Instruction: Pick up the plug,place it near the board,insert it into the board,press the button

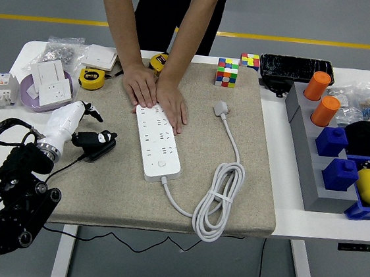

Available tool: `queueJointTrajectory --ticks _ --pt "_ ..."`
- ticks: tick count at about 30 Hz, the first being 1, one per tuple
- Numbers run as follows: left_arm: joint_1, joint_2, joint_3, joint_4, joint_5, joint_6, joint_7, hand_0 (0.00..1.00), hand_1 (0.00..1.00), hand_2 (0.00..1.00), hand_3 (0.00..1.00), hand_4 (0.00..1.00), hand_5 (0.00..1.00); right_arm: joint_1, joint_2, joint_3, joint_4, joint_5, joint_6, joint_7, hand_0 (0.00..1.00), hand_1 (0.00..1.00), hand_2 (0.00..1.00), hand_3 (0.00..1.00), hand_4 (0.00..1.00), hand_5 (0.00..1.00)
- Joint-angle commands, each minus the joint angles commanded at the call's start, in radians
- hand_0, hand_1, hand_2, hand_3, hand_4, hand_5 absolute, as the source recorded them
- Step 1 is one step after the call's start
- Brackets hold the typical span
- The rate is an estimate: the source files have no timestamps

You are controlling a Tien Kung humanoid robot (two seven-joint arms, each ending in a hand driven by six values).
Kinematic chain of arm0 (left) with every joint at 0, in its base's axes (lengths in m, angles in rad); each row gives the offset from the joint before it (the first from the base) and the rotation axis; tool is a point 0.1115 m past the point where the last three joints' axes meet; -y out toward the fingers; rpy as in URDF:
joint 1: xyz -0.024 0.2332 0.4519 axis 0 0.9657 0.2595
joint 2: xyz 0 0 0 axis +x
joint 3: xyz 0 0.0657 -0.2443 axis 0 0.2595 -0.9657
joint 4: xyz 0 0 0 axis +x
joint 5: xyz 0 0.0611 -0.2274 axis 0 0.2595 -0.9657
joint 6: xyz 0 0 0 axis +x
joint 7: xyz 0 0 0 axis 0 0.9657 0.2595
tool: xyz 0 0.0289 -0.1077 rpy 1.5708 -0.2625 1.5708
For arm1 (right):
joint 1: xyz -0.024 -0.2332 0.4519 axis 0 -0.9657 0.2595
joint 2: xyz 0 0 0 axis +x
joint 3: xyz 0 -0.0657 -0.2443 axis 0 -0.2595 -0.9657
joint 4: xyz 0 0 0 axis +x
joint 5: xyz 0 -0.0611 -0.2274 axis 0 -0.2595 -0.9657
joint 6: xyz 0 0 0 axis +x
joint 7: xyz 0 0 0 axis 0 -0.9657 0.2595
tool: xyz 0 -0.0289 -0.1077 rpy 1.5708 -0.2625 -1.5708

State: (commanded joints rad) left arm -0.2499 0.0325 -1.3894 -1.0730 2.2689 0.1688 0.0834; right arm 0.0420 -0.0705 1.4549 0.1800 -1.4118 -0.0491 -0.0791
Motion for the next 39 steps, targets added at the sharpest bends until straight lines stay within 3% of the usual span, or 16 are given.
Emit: queueJointTrajectory --ticks 9,26,30,32,33,36,38,39 --pt "-0.013 0.004 -0.015 0.009 0.000 0.005 -0.002 0.834 0.982 0.912 0.780 0.959 0.288 0.000 0.000 -0.004 0.000 0.001 0.001 0.000 0.798 0.703 0.712 0.752 0.998 0.925" --pt "-0.026 0.013 -0.020 -0.056 0.000 0.014 -0.016 0.835 0.981 0.913 0.780 0.962 0.296 0.003 0.000 -0.001 0.000 0.004 0.000 -0.001 0.798 0.703 0.712 0.752 0.998 0.927" --pt "0.001 0.028 -0.011 -0.139 0.000 0.005 -0.032 0.832 0.976 0.908 0.781 0.973 0.310 0.004 0.001 -0.005 0.000 0.009 -0.002 0.000 0.798 0.703 0.712 0.751 0.998 0.927" --pt "0.027 0.040 0.000 -0.191 -0.010 -0.022 -0.040 0.832 0.976 0.908 0.781 0.973 0.310 0.004 0.000 -0.004 0.000 0.009 -0.002 0.001 0.798 0.703 0.712 0.751 0.998 0.927" --pt "0.047 0.052 0.011 -0.228 -0.037 -0.049 -0.036 0.866 0.978 0.943 0.916 0.998 0.609 0.003 0.000 -0.001 0.000 0.007 -0.002 0.000 0.798 0.703 0.712 0.752 0.998 0.928" --pt "0.077 0.070 0.030 -0.311 -0.106 -0.105 -0.019 0.866 0.978 0.943 0.916 0.998 0.609 0.001 -0.001 0.009 0.000 -0.001 -0.001 -0.001 0.798 0.703 0.712 0.752 0.998 0.928" --pt "0.092 0.078 0.049 -0.336 -0.139 -0.132 -0.003 0.866 0.978 0.943 0.916 0.998 0.609 0.000 -0.001 0.014 0.000 -0.005 -0.001 -0.002 0.798 0.703 0.712 0.752 0.998 0.928" --pt "0.099 0.080 0.058 -0.339 -0.161 -0.142 0.005 0.964 0.998 0.989 0.983 0.998 0.648 0.000 0.000 0.014 0.000 -0.004 0.000 -0.002 0.798 0.703 0.712 0.751 0.998 0.926"
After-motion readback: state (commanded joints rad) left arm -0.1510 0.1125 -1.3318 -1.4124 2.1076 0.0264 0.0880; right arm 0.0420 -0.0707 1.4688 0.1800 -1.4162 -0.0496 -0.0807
